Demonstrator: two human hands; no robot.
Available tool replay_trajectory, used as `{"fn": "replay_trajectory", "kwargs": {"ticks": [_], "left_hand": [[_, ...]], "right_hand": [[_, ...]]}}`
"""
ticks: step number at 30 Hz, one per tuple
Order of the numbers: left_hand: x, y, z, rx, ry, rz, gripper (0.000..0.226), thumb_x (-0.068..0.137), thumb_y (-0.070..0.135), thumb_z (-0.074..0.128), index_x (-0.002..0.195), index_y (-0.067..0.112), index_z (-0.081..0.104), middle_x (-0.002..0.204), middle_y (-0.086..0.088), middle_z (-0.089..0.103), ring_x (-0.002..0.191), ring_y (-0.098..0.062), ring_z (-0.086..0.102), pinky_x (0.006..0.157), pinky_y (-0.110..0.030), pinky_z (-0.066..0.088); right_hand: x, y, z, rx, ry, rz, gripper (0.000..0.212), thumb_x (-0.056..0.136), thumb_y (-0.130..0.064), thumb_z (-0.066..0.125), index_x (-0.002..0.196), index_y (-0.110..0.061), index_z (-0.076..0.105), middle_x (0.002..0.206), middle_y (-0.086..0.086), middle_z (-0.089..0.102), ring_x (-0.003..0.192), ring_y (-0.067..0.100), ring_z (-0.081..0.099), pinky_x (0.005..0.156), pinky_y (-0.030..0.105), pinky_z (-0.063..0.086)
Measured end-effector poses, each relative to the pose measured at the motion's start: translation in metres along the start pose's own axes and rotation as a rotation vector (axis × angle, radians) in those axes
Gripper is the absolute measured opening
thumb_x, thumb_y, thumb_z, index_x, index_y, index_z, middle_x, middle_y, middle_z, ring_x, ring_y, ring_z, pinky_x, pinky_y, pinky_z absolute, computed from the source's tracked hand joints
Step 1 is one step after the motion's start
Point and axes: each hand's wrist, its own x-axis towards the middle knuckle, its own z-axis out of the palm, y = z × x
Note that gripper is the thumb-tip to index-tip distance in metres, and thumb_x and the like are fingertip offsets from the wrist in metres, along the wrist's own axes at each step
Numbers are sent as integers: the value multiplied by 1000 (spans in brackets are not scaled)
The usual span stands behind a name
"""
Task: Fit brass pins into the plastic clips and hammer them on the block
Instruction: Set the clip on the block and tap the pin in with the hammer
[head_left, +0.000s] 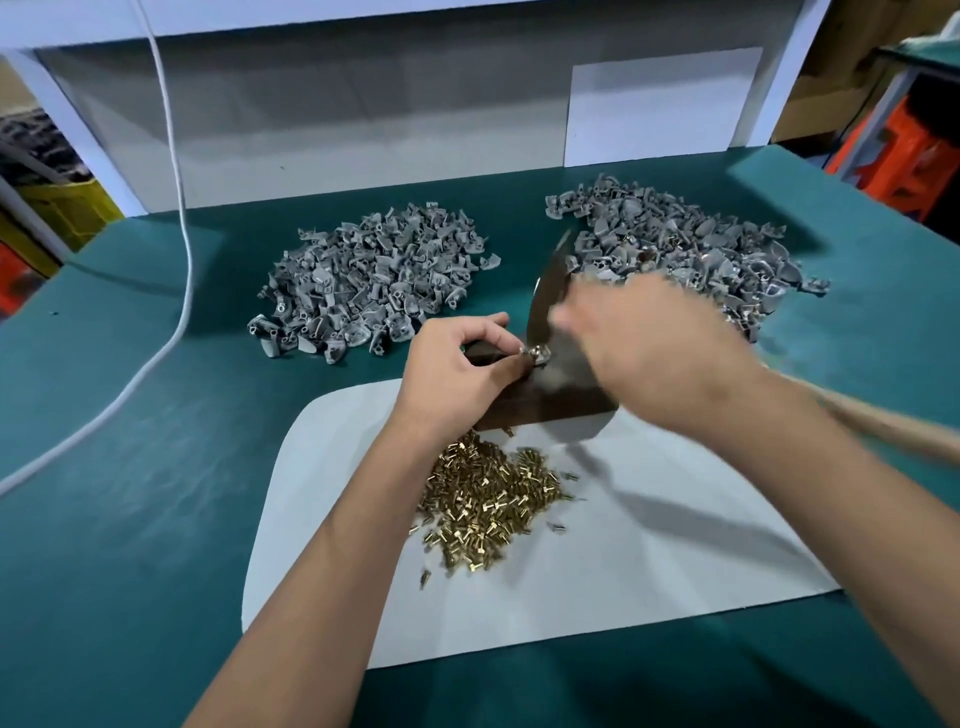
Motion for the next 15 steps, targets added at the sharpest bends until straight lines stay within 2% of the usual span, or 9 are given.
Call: {"fn": "replay_trajectory", "kwargs": {"ticks": [2,3,6,7,9,12,15], "left_hand": [[0,0,0,-8,-7,14,8,80,1,82,80,7,77,115,-6,74,119,-9,66,103,-32,52],[-1,1,1,-5,-4,23,7,80,0,82,81,5,77,113,-4,74,119,-10,66,102,-29,52],[-4,2,2,35,11,19,5,82,4,82,82,8,79,112,0,72,118,-3,65,92,-4,45],[-4,2,3,41,24,8,7,82,5,82,81,11,79,117,1,71,117,-1,64,89,0,41],[-5,2,4,34,41,-14,10,83,8,82,79,17,79,126,2,70,117,1,63,91,1,37],[-6,2,3,-7,36,-21,16,85,10,79,75,22,77,131,-1,69,119,-2,63,103,-14,38],[-8,2,3,-58,26,-35,23,88,9,76,72,25,76,132,0,69,120,-3,63,116,-36,37]], "right_hand": [[-1,-3,7,-20,-106,-8,25,108,-46,32,98,-27,45,68,-2,44,63,31,44,62,40,40],[1,-2,6,-17,-119,-11,26,107,-47,31,98,-28,47,70,-3,44,63,28,43,63,40,38],[2,11,2,2,-67,-22,26,106,-49,33,90,-31,43,70,-6,45,66,27,44,63,38,34],[0,18,2,31,-36,-22,27,105,-50,35,88,-31,43,68,-9,46,67,27,47,62,37,33],[-4,35,-2,120,3,-4,30,100,-53,42,83,-28,47,67,-12,52,66,20,52,59,36,34],[-10,69,-13,187,-72,21,26,92,-51,60,81,-28,57,70,-11,60,66,5,53,58,30,38],[-19,90,-18,172,-245,22,20,83,-41,78,75,-29,64,68,-15,63,66,1,56,53,14,36]]}}
